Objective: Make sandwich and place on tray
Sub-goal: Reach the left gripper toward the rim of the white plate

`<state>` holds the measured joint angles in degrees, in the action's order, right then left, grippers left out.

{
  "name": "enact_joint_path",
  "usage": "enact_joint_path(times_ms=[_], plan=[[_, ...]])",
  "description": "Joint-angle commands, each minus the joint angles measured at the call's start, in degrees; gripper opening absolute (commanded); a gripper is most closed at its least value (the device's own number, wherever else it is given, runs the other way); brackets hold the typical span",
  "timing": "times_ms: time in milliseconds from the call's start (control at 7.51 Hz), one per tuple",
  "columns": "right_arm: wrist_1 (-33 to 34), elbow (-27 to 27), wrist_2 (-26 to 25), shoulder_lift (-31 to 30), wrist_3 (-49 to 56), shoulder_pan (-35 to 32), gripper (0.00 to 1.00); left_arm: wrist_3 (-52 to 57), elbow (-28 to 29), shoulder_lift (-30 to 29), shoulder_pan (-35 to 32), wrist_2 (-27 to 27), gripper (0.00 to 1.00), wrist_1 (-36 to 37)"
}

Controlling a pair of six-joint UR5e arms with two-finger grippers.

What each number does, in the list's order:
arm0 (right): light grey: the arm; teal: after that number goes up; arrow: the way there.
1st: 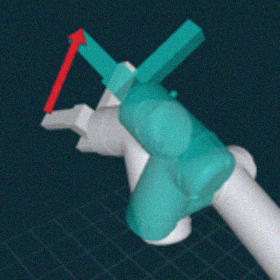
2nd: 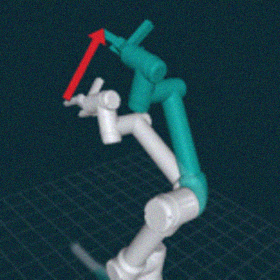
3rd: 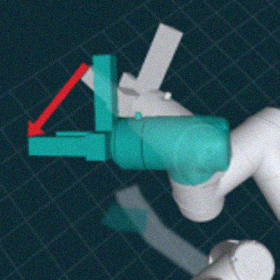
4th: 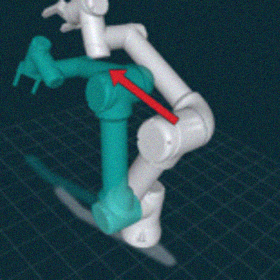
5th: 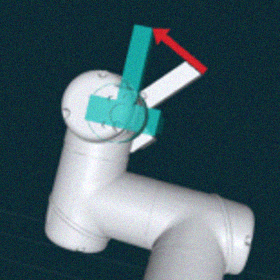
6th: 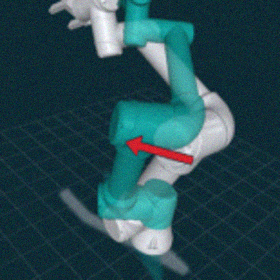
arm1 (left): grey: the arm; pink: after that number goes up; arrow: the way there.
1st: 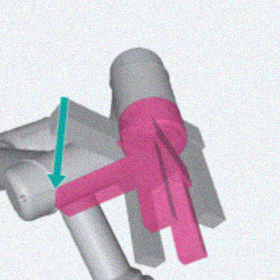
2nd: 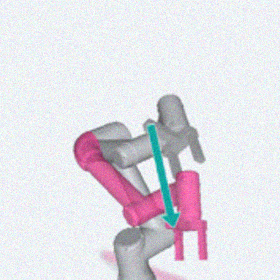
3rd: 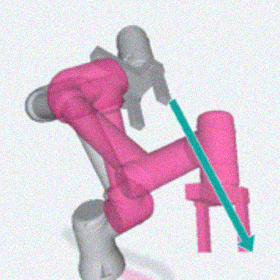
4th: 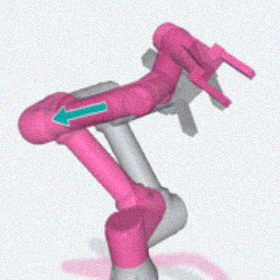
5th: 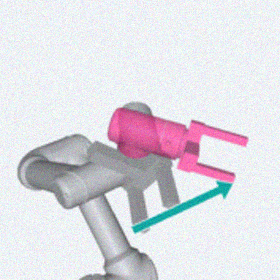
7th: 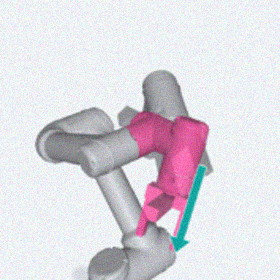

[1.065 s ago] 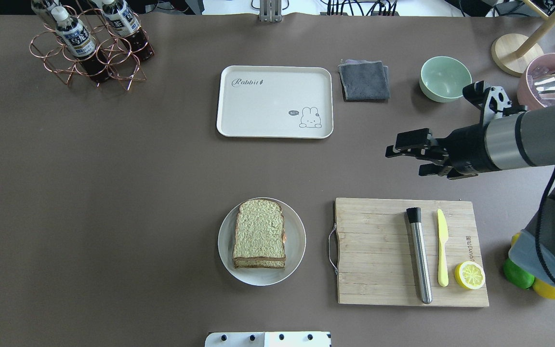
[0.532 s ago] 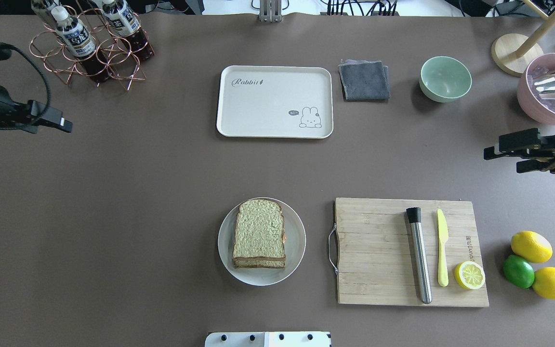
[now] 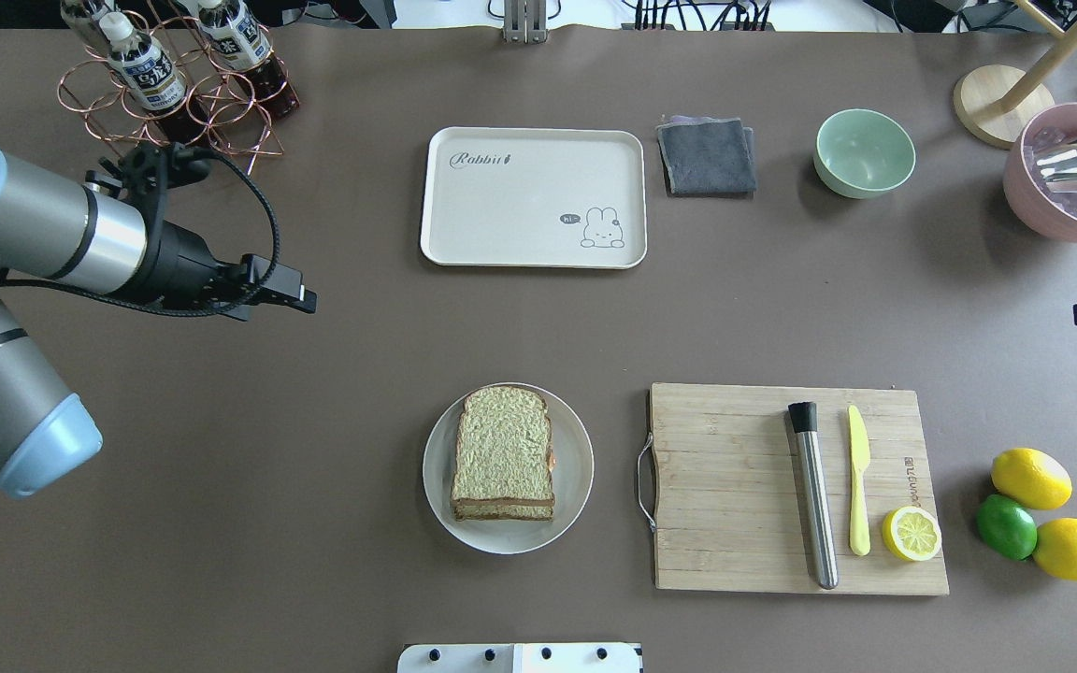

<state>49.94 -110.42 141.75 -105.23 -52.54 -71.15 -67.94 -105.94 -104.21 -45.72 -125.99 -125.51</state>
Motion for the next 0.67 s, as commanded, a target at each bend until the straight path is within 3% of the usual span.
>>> enact_joint_path(times_ms=[0,133,532], plan=[[0.06,3.19,4.75,-2.78,8.39,-7.13,0.99,-3.78,-0.06,-1.86,13.75,13.23,0.98,-5.54],[0.15,4.24,4.85,-3.05,10.24,-8.11,0.99,-4.65,0.21,-3.7,20.51,20.54,0.98,-5.28],[0.59,9.76,0.05,-2.96,17.86,-9.52,0.99,-8.35,1.26,-6.71,22.25,21.4,0.98,-4.22]])
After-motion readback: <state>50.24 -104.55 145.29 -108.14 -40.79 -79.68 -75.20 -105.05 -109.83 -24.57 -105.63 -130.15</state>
